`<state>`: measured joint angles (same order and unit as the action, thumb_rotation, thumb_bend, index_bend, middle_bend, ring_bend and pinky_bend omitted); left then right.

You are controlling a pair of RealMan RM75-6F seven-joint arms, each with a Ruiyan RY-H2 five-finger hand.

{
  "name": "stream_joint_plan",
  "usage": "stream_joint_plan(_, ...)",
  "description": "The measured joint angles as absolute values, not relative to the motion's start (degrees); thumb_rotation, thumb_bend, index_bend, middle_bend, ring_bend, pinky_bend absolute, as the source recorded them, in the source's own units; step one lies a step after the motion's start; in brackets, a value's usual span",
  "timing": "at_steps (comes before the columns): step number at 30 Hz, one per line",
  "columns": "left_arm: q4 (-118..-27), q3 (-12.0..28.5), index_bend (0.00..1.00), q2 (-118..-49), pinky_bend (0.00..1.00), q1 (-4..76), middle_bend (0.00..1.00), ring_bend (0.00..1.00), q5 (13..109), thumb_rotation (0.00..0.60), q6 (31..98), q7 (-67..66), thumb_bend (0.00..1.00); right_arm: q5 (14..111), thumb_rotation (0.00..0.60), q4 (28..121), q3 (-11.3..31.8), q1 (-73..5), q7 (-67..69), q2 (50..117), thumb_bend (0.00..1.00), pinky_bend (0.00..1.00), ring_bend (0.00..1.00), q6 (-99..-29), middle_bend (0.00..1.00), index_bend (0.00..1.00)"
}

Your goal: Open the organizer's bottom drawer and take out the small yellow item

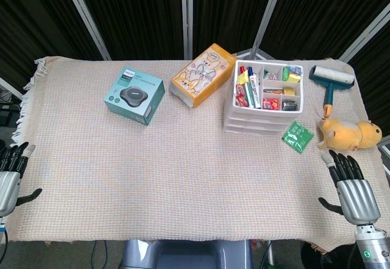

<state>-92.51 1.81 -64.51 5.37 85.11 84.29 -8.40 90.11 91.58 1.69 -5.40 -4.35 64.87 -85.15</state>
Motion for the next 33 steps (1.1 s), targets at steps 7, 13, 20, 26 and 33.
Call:
stream_joint_plan(7,-92.7,1.8,0.0,-64.5,0.0,5.3,0.0,0.0,84.8,0.6,84.3,-8.6,0.12,89.8,0.6,91.7,1.7,-5.2,-4.1,64.9,0.04,0.0,0.0,-85.2,0.0,0.0)
stream_joint_plan(13,-93.2,1.6,0.0,-63.6,0.0,5.3,0.0,0.0,85.1,0.6,84.1,-6.6,0.12,89.7,0.6,92.4,1.8,-5.5,-3.0,64.5,0.04,0.0,0.0,-84.6,0.0,0.0)
stream_joint_plan(20,-93.3,1.6,0.0,-63.6,0.0,5.2,0.0,0.0,85.4,0.6,84.4,-6.9,0.12,89.7,0.6,93.0,1.4,-5.2,-1.9,64.0,0.04,0.0,0.0,-84.4,0.0,0.0)
stream_joint_plan(26,-93.5,1.6,0.0,-63.4,0.0,4.7,0.0,0.0,85.9,0.6,85.6,-6.9,0.12,89.5,0.6,93.5,1.8,-5.0,-0.9,64.4,0.05,0.11,0.13,-85.1,0.11,0.07)
stream_joint_plan(33,-92.8,2.3,0.0,-63.7,0.0,3.9,0.0,0.0,85.1,0.6,87.2,-5.6,0.13,85.8,0.6,99.2,2.8,-5.3,4.1,65.0,0.13,0.56,0.78,-83.3,0.74,0.16)
